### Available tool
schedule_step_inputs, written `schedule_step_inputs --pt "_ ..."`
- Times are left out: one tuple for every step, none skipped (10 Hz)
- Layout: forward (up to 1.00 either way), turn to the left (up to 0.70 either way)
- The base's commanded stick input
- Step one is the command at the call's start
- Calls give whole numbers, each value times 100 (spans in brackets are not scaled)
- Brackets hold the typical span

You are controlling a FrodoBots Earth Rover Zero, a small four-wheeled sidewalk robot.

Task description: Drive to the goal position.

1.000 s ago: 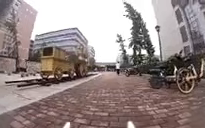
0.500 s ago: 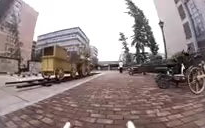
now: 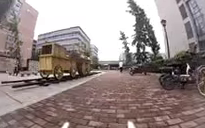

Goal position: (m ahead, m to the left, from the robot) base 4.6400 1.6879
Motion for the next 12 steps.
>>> schedule_step_inputs --pt "45 0" --pt "45 0" --pt "45 0" --pt "45 -23" --pt "45 -27" --pt "45 -27" --pt "45 -27" --pt "45 -27" --pt "45 -27" --pt "45 0" --pt "45 0" --pt "45 0"
